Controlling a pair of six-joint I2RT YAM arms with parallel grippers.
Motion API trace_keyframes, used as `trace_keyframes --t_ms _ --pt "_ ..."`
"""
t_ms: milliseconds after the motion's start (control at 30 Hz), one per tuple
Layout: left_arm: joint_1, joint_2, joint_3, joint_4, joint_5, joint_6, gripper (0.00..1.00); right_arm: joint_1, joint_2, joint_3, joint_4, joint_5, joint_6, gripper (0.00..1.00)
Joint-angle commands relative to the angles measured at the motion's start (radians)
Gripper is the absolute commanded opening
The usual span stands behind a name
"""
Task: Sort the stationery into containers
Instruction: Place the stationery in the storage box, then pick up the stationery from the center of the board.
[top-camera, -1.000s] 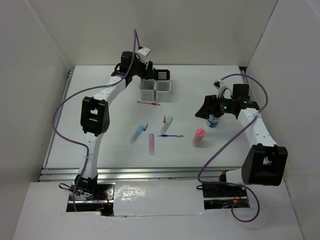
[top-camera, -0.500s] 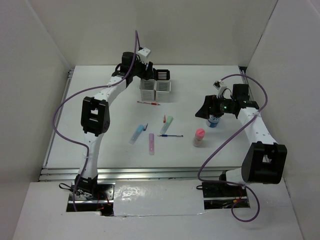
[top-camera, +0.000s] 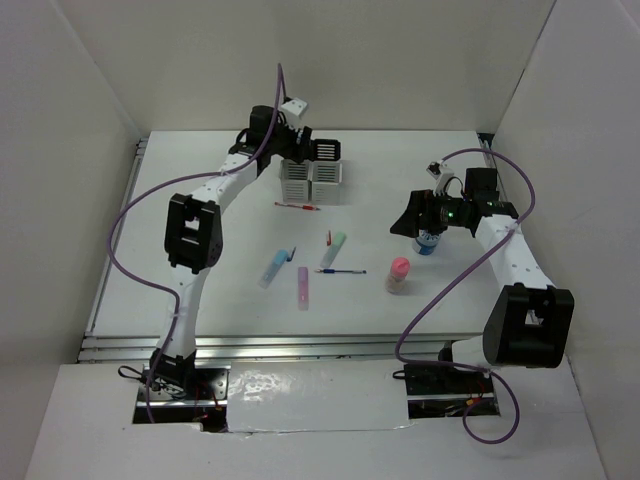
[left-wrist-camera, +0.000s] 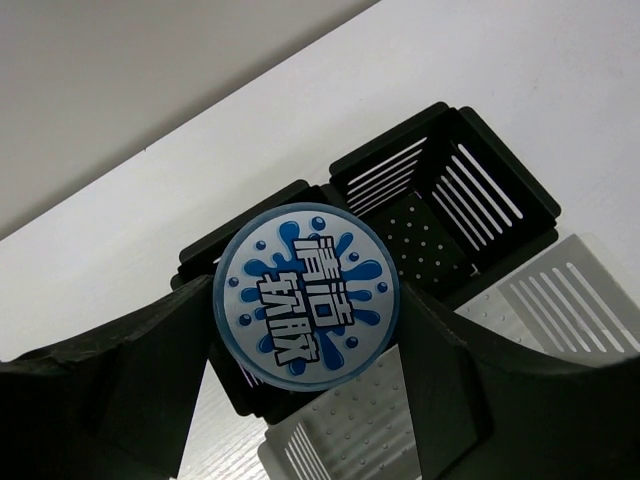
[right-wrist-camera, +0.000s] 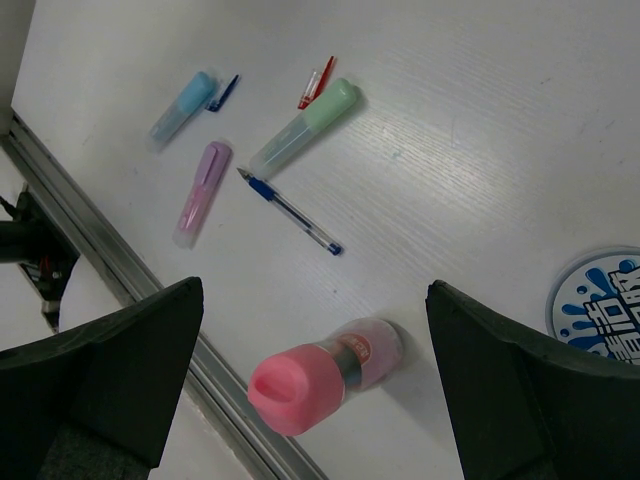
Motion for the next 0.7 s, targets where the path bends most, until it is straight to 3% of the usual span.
trace_keyframes --t_ms 0,433,600,667 --pt "-0.012 -0.028 0.041 0.056 -0.002 -0.008 0.83 -0.003 -0.009 0.003 0.032 -0.025 0.004 0.98" --pt "0.009 -0.165 -0.006 0.151 -0.088 -0.002 0.85 -0.015 -0.058 0.058 0.015 0.017 0.009 0.98" --pt "0.064 -0.328 -0.03 0.023 -0.053 -0.06 0.88 -0.061 -0.075 0.132 -0.071 0.183 -0.08 0.97" --pt "0.1 -0.41 -0.089 -0.04 -0.015 -0.065 0.99 -0.077 -0.068 0.141 -0.109 0.312 -0.108 0.99"
